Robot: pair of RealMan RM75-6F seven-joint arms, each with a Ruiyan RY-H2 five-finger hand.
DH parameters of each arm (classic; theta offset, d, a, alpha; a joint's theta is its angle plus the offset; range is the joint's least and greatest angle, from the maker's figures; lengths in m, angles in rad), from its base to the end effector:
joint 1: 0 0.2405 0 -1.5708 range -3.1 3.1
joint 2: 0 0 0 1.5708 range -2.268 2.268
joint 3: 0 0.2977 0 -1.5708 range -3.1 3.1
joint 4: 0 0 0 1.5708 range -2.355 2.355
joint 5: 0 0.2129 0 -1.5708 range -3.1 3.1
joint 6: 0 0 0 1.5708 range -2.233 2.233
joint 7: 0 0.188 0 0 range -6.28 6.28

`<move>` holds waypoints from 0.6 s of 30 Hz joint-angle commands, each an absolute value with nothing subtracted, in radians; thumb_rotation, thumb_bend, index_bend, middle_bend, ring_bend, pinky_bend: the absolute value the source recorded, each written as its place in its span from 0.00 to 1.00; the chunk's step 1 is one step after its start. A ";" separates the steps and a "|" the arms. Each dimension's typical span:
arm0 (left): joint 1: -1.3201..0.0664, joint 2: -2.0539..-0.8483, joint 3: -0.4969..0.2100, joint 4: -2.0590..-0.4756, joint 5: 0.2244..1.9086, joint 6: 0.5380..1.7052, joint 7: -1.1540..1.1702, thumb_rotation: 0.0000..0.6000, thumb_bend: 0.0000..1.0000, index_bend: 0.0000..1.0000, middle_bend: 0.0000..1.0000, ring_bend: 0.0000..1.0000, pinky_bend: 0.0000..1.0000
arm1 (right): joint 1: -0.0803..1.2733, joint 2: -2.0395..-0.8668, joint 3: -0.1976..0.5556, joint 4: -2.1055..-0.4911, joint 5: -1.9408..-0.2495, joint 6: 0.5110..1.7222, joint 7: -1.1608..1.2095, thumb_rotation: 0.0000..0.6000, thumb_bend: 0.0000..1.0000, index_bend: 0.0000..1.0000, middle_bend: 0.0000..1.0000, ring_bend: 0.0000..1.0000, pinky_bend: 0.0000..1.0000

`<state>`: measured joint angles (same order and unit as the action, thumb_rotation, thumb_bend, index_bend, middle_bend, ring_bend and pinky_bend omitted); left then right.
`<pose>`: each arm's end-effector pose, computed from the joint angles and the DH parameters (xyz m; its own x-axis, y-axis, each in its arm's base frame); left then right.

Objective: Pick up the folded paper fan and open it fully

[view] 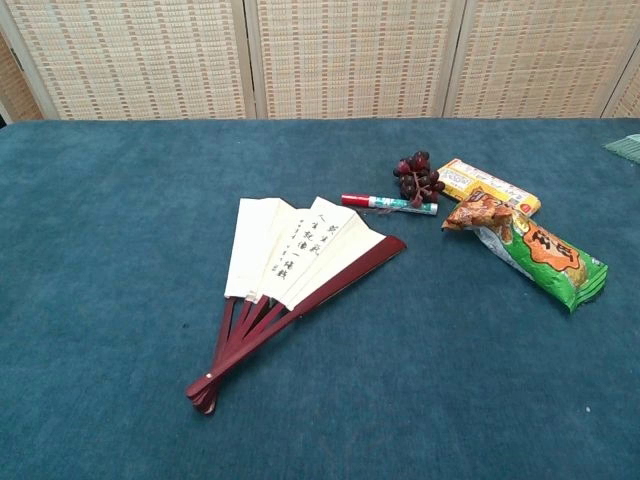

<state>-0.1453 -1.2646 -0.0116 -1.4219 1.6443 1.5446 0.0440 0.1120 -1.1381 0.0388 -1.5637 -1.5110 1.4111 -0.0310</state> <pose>-0.3352 0.2410 0.1306 0.4768 -0.0581 0.8771 0.8556 -0.1983 -0.4782 -0.3565 -0.2359 0.1571 0.4527 -0.0720 0.8887 -0.8916 -0.0437 0.4506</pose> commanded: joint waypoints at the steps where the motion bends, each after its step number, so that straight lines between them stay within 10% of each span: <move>1: -0.145 -1.259 -0.009 -1.443 1.640 1.537 0.056 1.00 0.44 0.00 0.00 0.00 0.04 | 0.116 -1.139 0.043 -1.559 -1.498 1.399 -0.029 1.00 0.18 0.00 0.00 0.00 0.00; 18: -0.166 -1.258 -0.004 -1.454 1.646 1.509 0.041 1.00 0.43 0.00 0.00 0.00 0.04 | 0.406 -1.389 0.093 -1.511 -1.645 1.155 -0.187 1.00 0.17 0.30 0.00 0.00 0.00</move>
